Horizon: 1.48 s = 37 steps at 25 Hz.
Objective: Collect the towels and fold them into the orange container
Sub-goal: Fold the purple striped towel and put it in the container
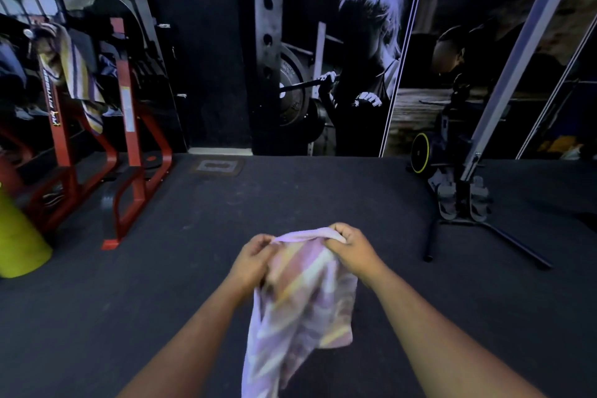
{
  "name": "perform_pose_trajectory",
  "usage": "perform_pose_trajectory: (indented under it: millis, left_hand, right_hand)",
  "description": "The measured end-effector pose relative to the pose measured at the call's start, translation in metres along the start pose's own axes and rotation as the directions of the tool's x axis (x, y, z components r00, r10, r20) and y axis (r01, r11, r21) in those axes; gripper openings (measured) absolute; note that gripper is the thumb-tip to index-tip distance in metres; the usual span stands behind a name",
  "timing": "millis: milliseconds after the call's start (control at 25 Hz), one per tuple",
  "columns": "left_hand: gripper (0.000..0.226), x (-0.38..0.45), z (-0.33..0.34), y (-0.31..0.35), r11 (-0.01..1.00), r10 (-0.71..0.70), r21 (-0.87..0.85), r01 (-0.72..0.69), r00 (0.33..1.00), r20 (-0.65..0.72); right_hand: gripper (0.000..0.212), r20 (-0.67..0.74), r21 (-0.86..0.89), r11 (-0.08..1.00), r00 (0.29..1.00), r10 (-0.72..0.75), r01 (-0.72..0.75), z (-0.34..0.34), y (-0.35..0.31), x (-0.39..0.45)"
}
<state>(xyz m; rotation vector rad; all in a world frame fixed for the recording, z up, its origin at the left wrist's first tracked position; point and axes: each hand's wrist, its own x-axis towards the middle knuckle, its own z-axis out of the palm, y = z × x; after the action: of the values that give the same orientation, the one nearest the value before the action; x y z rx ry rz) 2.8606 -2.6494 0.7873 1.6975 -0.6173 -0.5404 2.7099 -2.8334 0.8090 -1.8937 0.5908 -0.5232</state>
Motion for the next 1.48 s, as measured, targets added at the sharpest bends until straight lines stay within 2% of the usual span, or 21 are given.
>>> perform_pose_trajectory:
  millis: [80,120,200,240,320,400,480,600,680,840,960,1080,1120,1160,1240,1280,1320,1360,1400,1440,1480]
  left_hand:
    - [0.01,-0.002,0.011,0.01,0.993,0.061,0.089,-0.081,0.976,0.208]
    - [0.015,-0.002,0.014,0.013,0.989,0.085,0.099,-0.11,0.97,0.226]
    - [0.037,-0.002,0.013,0.022,0.994,0.109,-0.028,-0.107,0.99,0.09]
    - [0.043,-0.001,0.011,0.026,0.988,0.103,-0.116,-0.102,0.995,0.006]
    - [0.042,0.002,0.006,0.028,0.97,0.071,-0.222,-0.096,0.99,-0.119]
    - [0.032,0.005,0.002,0.021,0.98,0.047,-0.184,-0.08,0.983,-0.177]
    - [0.01,0.005,0.0,0.012,0.992,0.056,-0.11,-0.064,0.996,-0.074]
    - [0.035,-0.001,0.003,0.004,0.995,0.078,0.033,-0.091,0.957,0.281]
    - [0.037,-0.001,0.0,0.007,0.961,0.14,0.177,-0.213,0.925,0.352]
    - [0.018,0.006,-0.006,0.016,0.917,0.26,0.269,-0.296,0.952,0.161]
    - [0.015,0.003,0.008,0.027,0.985,0.165,0.048,-0.167,0.985,0.046]
    - [0.014,0.003,0.012,0.038,0.981,0.093,-0.157,-0.111,0.989,-0.117]
    - [0.013,0.006,0.006,0.04,0.971,0.075,-0.21,-0.115,0.978,-0.193]
    - [0.015,0.012,-0.005,0.041,0.953,0.042,-0.278,-0.12,0.961,-0.274]
    - [0.018,0.026,-0.033,0.037,0.909,-0.071,-0.398,-0.122,0.896,-0.438]
    - [0.015,0.029,-0.045,0.03,0.9,-0.123,-0.421,-0.117,0.857,-0.501]
    - [0.01,0.029,-0.052,0.023,0.915,-0.144,-0.392,-0.095,0.83,-0.538]
    - [0.005,0.026,-0.052,0.016,0.95,-0.13,-0.307,-0.052,0.831,-0.541]
    - [0.005,0.02,-0.045,0.01,0.978,-0.075,-0.204,-0.03,0.868,-0.49]
    - [0.01,0.015,-0.035,0.005,0.993,-0.008,-0.113,-0.035,0.931,-0.365]
    - [0.023,0.008,-0.023,0.003,0.998,0.035,-0.052,-0.045,0.984,-0.173]
  right_hand:
    - [0.014,0.019,-0.014,0.997,0.997,-0.073,0.073,0.005,-0.011,0.006]
    - [0.014,0.012,-0.024,0.996,0.996,-0.091,0.091,0.005,-0.008,0.008]
    - [0.019,0.061,-0.124,0.987,0.993,-0.096,0.103,0.001,0.006,0.009]
    - [0.032,0.117,-0.226,0.968,0.989,-0.085,0.11,-0.002,0.017,0.007]
    - [0.048,0.172,-0.334,0.937,0.984,-0.046,0.102,-0.005,0.036,-0.001]
    - [0.043,0.138,-0.17,0.984,0.99,-0.023,0.046,-0.007,0.044,-0.006]
    - [0.035,0.088,-0.034,0.999,0.996,0.01,-0.007,-0.004,0.037,-0.002]
    - [0.031,0.06,-0.105,0.994,0.998,-0.028,0.034,0.003,0.02,0.009]
    - [0.03,0.028,-0.211,0.977,0.999,-0.037,0.042,0.002,0.015,0.015]
    - [0.041,0.03,-0.362,0.931,0.999,-0.043,0.051,0.001,0.013,0.018]
    - [0.051,0.05,-0.345,0.932,0.994,-0.097,0.109,0.009,0.007,0.018]
    - [0.057,0.13,-0.283,0.947,0.984,-0.119,0.152,0.002,0.013,0.014]
    - [0.06,0.227,-0.367,0.915,0.97,-0.087,0.168,-0.004,0.017,0.01]
    - [0.063,0.335,-0.522,0.828,0.942,-0.022,0.204,-0.009,0.023,0.005]
    - [0.055,0.397,-0.72,0.648,0.913,0.092,0.248,-0.019,0.046,-0.005]
    - [0.05,0.353,-0.702,0.683,0.932,0.086,0.203,-0.023,0.06,-0.008]
    - [0.048,0.282,-0.617,0.774,0.958,0.048,0.143,-0.025,0.07,-0.01]
    - [0.044,0.197,-0.503,0.861,0.98,0.028,0.076,-0.025,0.076,-0.01]
    - [0.041,0.137,-0.395,0.917,0.991,-0.002,0.056,-0.023,0.075,-0.008]
    - [0.04,0.115,-0.324,0.943,0.993,-0.04,0.075,-0.017,0.067,-0.006]
    - [0.04,0.127,-0.285,0.952,0.989,-0.077,0.111,-0.01,0.055,-0.003]
